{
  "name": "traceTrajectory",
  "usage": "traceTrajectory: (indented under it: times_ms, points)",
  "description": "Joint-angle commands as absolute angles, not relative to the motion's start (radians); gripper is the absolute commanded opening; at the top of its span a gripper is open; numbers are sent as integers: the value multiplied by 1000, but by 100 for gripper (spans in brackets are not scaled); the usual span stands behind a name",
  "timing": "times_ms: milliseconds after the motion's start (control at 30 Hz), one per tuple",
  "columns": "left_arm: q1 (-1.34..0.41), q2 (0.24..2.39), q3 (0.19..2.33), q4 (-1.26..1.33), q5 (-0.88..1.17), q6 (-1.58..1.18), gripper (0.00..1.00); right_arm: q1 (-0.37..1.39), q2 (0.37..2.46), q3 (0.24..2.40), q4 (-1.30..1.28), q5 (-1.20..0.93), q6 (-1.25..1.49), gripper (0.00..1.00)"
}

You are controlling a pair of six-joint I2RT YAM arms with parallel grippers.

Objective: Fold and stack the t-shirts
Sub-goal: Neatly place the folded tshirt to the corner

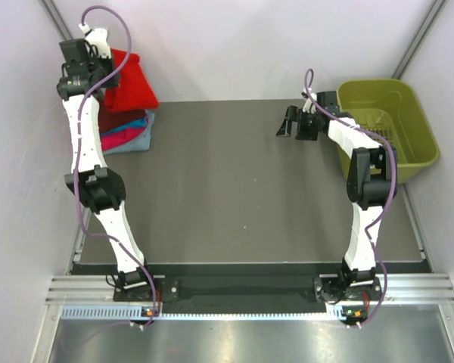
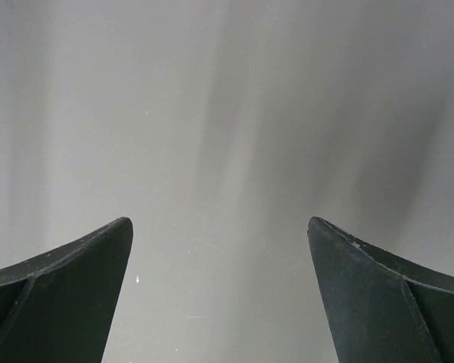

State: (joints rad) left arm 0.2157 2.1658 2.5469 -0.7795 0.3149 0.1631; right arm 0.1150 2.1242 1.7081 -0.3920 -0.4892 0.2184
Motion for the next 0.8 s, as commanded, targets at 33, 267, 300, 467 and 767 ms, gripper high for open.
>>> traceTrajectory:
  times_ms: [33,267,300,467,767]
  points:
    - [227,2082,2553,-729,252,225,0,129,2052,1701,-368,-486,199,100]
    - [227,2100,2496,-747,80,252,0,143,2046,1690,-367,-485,196,100]
    - [224,2099,2490,-739,19,265,0,143,2043,1687,-367,-483,193,100]
    - [215,2089,2447,-730,-144,327,0,143,2029,1661,-367,-483,189,100]
    - [176,2034,2177,-472,-351,544,0,147,2026,1660,-367,-486,190,100]
